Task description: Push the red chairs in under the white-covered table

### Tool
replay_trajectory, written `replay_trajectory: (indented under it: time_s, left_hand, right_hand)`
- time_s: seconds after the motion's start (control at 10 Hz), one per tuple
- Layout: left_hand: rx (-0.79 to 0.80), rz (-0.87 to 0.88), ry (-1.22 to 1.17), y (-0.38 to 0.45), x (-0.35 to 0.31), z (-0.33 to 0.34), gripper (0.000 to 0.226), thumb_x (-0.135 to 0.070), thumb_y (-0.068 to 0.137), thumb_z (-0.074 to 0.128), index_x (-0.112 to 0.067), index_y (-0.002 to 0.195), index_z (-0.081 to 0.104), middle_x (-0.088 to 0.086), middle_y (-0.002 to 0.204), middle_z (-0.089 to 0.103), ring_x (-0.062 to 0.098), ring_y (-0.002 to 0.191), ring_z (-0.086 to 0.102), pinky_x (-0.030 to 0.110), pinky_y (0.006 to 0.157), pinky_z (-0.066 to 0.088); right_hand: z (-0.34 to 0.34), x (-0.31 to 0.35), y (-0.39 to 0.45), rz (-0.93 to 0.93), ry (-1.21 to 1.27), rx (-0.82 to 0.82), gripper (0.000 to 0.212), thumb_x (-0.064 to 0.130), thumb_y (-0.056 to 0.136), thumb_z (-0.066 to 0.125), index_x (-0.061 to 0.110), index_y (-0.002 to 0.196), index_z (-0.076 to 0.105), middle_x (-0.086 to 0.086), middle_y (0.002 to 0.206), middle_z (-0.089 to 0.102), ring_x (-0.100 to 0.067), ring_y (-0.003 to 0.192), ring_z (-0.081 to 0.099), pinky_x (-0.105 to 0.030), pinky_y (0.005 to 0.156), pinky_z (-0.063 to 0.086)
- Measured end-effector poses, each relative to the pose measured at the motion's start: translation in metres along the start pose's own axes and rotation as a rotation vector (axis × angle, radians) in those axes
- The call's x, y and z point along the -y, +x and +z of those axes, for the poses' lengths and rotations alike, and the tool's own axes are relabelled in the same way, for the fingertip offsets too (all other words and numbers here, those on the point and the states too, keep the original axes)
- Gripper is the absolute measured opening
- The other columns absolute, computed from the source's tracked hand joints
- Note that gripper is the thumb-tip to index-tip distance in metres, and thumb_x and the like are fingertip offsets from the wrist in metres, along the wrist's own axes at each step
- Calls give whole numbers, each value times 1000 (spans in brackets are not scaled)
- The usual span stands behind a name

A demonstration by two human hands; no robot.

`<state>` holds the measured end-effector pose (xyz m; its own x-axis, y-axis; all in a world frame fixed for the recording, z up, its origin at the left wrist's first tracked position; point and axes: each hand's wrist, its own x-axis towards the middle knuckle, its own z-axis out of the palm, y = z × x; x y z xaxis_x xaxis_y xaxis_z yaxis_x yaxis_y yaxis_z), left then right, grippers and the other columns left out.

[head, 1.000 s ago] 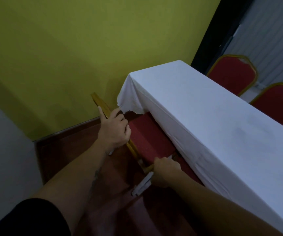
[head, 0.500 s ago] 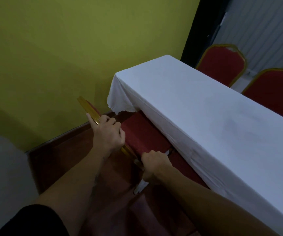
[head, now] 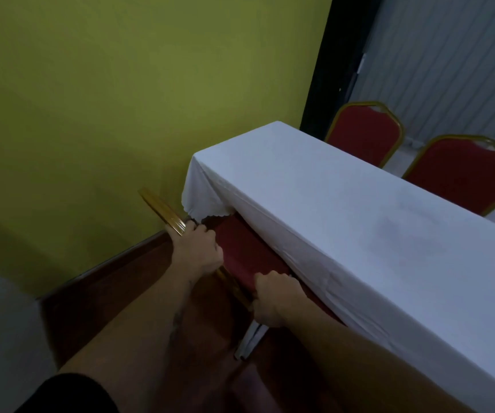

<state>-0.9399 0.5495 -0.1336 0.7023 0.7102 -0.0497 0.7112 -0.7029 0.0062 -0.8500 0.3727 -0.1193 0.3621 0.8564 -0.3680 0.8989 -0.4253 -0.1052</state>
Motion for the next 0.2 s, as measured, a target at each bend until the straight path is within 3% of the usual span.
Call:
replay_trajectory:
  time_s: [0.1,0.2]
  left_hand:
    - [41,-45,-45,-11,-11,-22,30,-32,86,39,-16,97,63,3,106,61,25,111,52,73,110,17]
    - [51,-99,-227,-12,-20,-52,11,-25,80,45,-17,75,51,8,96,66,24,83,56,50,95,47]
  right_hand:
    - [-15,-4,-10,3,38,-27,41,44,93,55,13,120,55,-14,121,61,-34,106,61,-38,78,43]
    - [-41,-19,-15,60,101,-76,45,48,94,53,15,124,57,-13,125,63,-32,108,62,-39,87,51]
